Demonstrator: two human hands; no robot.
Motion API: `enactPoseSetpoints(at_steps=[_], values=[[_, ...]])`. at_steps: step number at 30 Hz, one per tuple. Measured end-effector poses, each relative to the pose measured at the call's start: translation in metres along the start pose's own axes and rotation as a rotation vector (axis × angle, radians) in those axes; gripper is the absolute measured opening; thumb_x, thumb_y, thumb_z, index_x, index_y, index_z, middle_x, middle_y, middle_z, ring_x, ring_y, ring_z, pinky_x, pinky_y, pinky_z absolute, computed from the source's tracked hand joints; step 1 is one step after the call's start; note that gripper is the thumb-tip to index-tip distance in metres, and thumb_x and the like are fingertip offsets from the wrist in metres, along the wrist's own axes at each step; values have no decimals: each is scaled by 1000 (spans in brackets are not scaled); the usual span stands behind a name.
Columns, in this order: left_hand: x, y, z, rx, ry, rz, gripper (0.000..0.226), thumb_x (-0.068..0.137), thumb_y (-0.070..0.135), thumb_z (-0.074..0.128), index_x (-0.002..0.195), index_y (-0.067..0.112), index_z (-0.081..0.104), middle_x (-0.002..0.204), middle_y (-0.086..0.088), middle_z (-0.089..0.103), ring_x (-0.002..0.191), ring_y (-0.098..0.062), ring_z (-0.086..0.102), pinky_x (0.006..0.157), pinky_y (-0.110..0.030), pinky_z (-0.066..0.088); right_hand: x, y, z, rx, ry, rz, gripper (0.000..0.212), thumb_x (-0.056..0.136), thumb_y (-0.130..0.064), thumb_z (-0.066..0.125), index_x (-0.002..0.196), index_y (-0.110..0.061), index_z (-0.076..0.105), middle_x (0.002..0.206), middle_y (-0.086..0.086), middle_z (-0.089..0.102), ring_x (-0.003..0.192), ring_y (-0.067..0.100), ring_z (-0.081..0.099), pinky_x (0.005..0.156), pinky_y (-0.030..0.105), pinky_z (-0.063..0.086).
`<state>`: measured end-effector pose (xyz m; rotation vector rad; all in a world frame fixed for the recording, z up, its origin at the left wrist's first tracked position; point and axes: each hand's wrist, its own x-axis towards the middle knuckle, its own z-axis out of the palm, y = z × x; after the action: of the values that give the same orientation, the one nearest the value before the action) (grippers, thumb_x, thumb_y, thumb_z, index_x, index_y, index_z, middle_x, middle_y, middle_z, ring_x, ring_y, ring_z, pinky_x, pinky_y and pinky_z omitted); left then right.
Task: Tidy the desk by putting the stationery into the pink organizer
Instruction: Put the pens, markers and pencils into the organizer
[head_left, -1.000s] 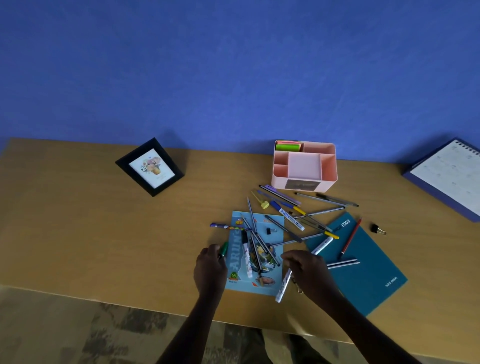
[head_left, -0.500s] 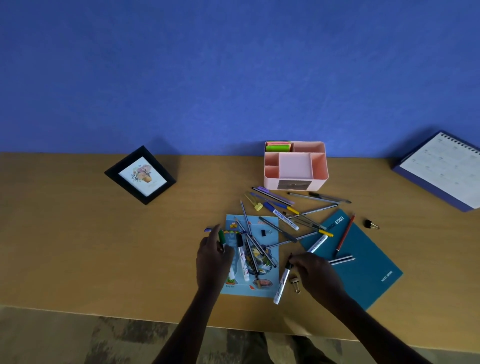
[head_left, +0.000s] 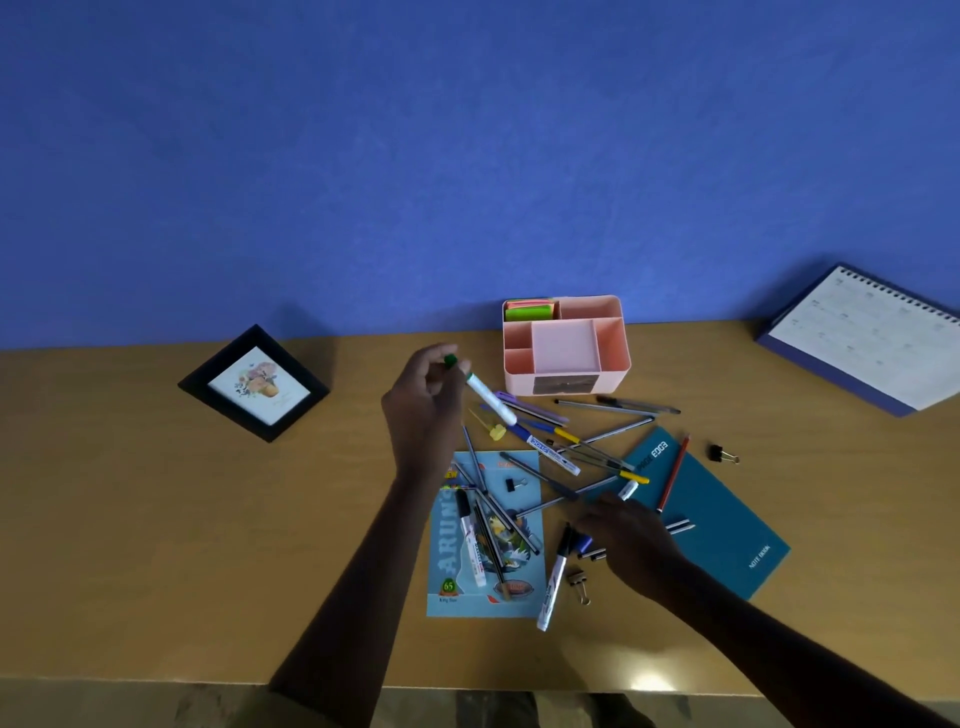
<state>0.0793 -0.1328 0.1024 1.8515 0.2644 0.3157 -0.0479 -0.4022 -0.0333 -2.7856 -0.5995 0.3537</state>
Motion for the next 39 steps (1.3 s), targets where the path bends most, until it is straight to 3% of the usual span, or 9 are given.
enactPoseSetpoints(at_steps=[8, 14, 18, 20, 24, 28, 33, 39], values=[[69, 24, 39, 78, 46, 175, 25, 94, 26, 79, 116, 15, 77, 100, 4, 81, 90, -8, 78, 84, -36, 65, 0, 11, 11, -65, -18, -68, 70, 53, 6, 92, 115, -24, 78, 108, -5, 75, 98, 16, 71, 73, 34, 64], [91, 13, 67, 193, -44, 252, 24, 95, 23, 80, 116, 11, 79, 103, 2, 81, 93, -7, 77, 77, -17, 61, 2, 14, -3, -40, 6, -84, 63, 51, -2, 95, 106, -28, 79, 106, -8, 76, 97, 14, 72, 74, 31, 63], [97, -1, 80, 272, -99, 294, 22, 96, 19, 79, 116, 9, 79, 106, -1, 81, 93, -7, 75, 74, -6, 53, 4, 14, -13, -43, 64, -83, 56, 59, -7, 96, 108, -27, 77, 106, -7, 75, 99, 12, 70, 77, 31, 63], [99, -7, 86, 293, -125, 293, 22, 96, 18, 79, 116, 8, 79, 106, -3, 82, 93, -9, 76, 74, -9, 54, 5, 10, -22, -26, 100, -78, 55, 63, -10, 96, 113, -25, 77, 108, -4, 76, 101, 14, 71, 79, 32, 64], [102, -22, 97, 379, -170, 332, 22, 99, 19, 76, 119, 10, 79, 108, -3, 82, 95, -13, 77, 75, -28, 64, 7, 1, -42, 71, 197, -53, 53, 83, -11, 86, 132, -23, 70, 122, 1, 74, 110, 16, 71, 85, 33, 65], [104, -31, 104, 449, -208, 357, 23, 98, 17, 75, 120, 12, 79, 110, -2, 82, 95, -14, 77, 79, -36, 66, 12, -5, -59, 204, 304, -14, 48, 92, -10, 79, 138, -18, 65, 117, 3, 74, 101, 16, 73, 76, 29, 64], [104, -36, 109, 499, -230, 371, 26, 99, 18, 75, 125, 12, 78, 114, -4, 81, 98, -18, 77, 81, -24, 58, 19, -6, -75, 306, 382, 23, 49, 103, -15, 65, 151, -16, 54, 121, 4, 72, 100, 12, 70, 73, 19, 57], [106, -43, 111, 530, -235, 366, 30, 99, 19, 76, 128, 12, 77, 118, -4, 80, 104, -20, 76, 85, -22, 55, 33, 3, -97, 411, 448, 76, 37, 106, -27, 56, 142, -18, 60, 119, 5, 73, 96, 16, 74, 65, 34, 65]])
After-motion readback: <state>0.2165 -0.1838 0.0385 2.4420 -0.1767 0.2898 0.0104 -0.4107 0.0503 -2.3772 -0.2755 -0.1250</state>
